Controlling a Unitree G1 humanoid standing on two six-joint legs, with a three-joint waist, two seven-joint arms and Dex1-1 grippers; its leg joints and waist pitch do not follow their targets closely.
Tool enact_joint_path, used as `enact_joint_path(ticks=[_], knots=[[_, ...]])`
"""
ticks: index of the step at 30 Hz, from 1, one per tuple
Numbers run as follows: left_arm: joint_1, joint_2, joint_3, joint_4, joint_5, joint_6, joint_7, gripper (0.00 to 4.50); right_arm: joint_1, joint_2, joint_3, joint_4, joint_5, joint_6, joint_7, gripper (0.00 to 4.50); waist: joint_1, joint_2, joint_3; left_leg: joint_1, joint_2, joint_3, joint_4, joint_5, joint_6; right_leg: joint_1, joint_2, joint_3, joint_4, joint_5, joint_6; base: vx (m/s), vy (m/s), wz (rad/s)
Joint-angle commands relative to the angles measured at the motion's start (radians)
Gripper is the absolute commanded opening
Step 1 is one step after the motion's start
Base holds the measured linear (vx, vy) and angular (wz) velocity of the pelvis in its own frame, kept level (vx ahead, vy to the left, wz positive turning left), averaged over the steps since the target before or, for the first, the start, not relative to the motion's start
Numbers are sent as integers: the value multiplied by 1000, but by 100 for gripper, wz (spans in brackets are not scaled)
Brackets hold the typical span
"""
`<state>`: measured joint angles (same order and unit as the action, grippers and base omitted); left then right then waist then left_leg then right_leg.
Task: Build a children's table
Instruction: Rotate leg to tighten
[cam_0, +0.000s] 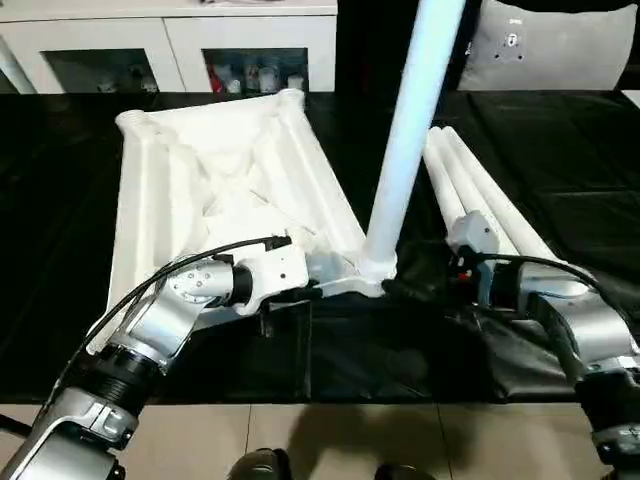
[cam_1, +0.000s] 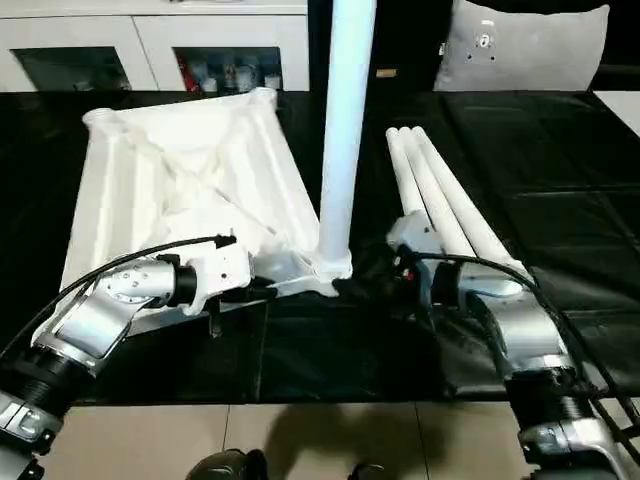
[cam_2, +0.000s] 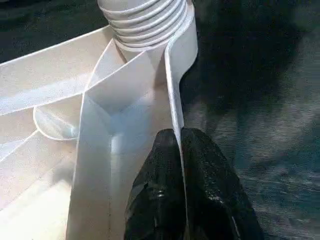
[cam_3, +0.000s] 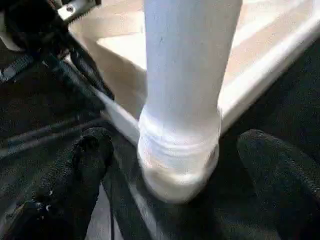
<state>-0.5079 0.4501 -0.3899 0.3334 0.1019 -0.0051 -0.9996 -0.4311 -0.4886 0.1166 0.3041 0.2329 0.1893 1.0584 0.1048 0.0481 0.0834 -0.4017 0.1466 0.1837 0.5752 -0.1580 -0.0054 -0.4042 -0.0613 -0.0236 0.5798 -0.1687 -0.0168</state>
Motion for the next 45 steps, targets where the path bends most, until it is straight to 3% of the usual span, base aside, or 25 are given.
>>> enact_joint_path(ticks=[1,3,7,11,14,15,19,21,28,32,35,36,38,39,42,45], knots=[[12,7,-56,-3,21,-44,-58,0,-25,8,9,34,-15,-23,11,447,-2,-8,-76,36,85,-29,-62,-222,69,37,-85,31,-53,-178,-237,0,0,0],[13,11,-60,-4,25,-52,-63,0,-32,12,13,45,-18,-28,14,447,4,-7,-76,38,86,-28,-61,-223,63,35,-85,32,-53,-179,-236,0,0,0],[11,24,-69,-2,37,-66,-80,0,-54,27,34,80,-32,-49,32,411,6,-13,-80,36,86,-28,-60,-218,63,38,-87,30,-48,-172,-236,0,0,0],[8,27,-69,8,37,-81,-83,0,-64,31,55,110,-46,-66,44,367,6,-12,-80,34,84,-27,-57,-216,61,38,-88,30,-47,-175,-239,0,0,0],[8,27,-69,10,38,-84,-85,0,-66,32,56,115,-45,-68,48,360,7,-12,-81,34,85,-28,-57,-222,59,38,-89,30,-48,-195,-233,0,0,0],[8,27,-69,13,38,-88,-85,0,-65,33,58,119,-47,-70,56,332,8,-11,-83,34,85,-28,-56,-222,57,39,-89,29,-47,-195,-232,0,0,0],[8,27,-70,17,38,-93,-88,0,-64,35,57,130,-45,-76,61,316,7,-11,-84,33,85,-28,-55,-225,55,39,-88,29,-45,-191,-235,0,0,0],[6,26,-69,20,37,-94,-89,0,-64,37,55,133,-41,-75,63,287,7,-11,-83,33,84,-28,-55,-245,48,38,-88,29,-47,-225,-232,0,0,0],[14,13,-48,10,2,-60,-94,0,-43,49,55,122,-23,-50,85,271,6,-9,-80,36,85,-30,-58,-293,22,33,-88,30,-50,-284,-219,0,0,0],[61,-31,5,-76,-43,100,-12,0,-5,123,65,93,-24,36,-23,271,2,-8,-77,33,86,-32,-61,-277,26,33,-87,29,-45,-241,-232,0,0,0],[85,-58,22,-133,-52,175,36,0,-14,182,51,106,-26,76,-116,270,-8,-8,-71,35,83,-34,-64,-324,12,29,-89,30,-54,-321,-218,0,0,0],[95,-71,30,-158,-55,209,58,0,-19,207,43,112,-23,92,-152,270,-23,-8,-67,31,80,-40,-69,-364,-9,34,-91,28,-58,-403,-195,0,0,0],[112,-123,53,-228,-63,325,129,0,-47,275,20,151,-19,128,-250,270,-40,-9,-61,31,78,-45,-72,-409,-31,30,-91,24,-63,-468,-180,0,0,0],[117,-162,64,-261,-49,379,186,0,-70,312,8,184,-23,137,-308,269,-46,-11,-56,38,76,-46,-71,-445,-40,22,-93,20,-72,-520,-160,0,0,0],[126,-251,69,-339,-6,500,296,0,-124,390,-20,268,-41,157,-434,266,-68,-11,-53,38,74,-54,-69,-482,-46,21,-99,11,-84,-598,-127,0,0,0],[126,-303,59,-368,29,553,359,0,-153,423,-34,325,-69,161,-529,265,-74,-14,-51,37,71,-55,-70,-499,-40,15,-96,8,-94,-620,-100,0,0,0]])
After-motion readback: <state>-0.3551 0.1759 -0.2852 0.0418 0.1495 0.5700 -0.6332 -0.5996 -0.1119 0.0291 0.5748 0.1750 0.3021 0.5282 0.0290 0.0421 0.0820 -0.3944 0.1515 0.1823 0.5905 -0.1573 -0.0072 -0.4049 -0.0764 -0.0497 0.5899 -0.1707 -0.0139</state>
